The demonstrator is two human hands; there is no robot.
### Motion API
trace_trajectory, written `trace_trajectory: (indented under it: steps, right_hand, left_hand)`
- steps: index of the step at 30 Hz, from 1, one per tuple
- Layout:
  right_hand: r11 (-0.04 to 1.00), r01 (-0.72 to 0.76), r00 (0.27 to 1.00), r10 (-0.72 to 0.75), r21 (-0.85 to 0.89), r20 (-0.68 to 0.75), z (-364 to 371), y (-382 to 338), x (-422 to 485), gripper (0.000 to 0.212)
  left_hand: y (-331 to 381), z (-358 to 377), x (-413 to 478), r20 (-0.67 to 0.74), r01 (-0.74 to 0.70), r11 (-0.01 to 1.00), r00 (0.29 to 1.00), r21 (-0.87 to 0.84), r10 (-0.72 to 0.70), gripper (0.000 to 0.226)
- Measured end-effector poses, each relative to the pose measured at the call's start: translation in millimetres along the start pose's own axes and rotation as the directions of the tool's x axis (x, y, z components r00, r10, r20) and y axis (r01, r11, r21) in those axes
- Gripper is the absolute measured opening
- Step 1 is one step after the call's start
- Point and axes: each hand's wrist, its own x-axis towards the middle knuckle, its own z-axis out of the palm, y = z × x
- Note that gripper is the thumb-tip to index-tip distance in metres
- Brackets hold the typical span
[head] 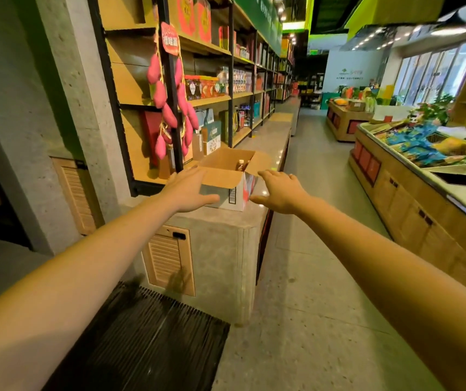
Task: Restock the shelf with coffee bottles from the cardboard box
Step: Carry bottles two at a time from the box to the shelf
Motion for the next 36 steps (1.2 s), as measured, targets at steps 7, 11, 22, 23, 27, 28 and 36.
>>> trace_trajectory:
  steps: [7,11,22,23,27,28,36]
  right_hand:
    - [0.997,-0.071,0.997,0.070,0.028,0.027,33,15,144,0.075]
    - [0.996,-0.082,0.996,0.081,0.039,0.042,57,33,219,0.069]
    - [0.993,-0.083,0.996,0.079,0.085,0.047,119,103,450,0.055]
    - [0.992,-0.087,0.995,0.082,0.090,0.054,125,109,470,0.055]
    - [0.985,-0.108,0.993,0.100,0.133,0.064,150,132,540,0.054]
    - [0.985,-0.104,0.993,0.096,0.136,0.068,157,137,556,0.054]
    - [0.937,-0.207,0.978,0.210,0.280,0.022,219,162,652,0.059]
  left_hand:
    - [-72,22,149,0.031,-0.055,0.998,0.998,0.042,0.054,0.084]
    - [-105,51,223,0.064,-0.045,0.999,0.997,0.018,0.044,0.083]
    - [-175,125,452,0.044,-0.026,0.997,0.999,-0.066,0.029,0.079]
    - [-180,131,472,0.051,-0.014,0.997,0.999,-0.074,0.018,0.080]
    - [-200,160,537,0.076,0.008,0.995,0.997,-0.098,-0.001,0.082]
    - [-204,167,551,0.083,0.011,0.996,0.997,-0.091,-0.003,0.081]
    - [-232,230,654,0.119,0.120,0.966,0.988,-0.227,-0.095,0.079]
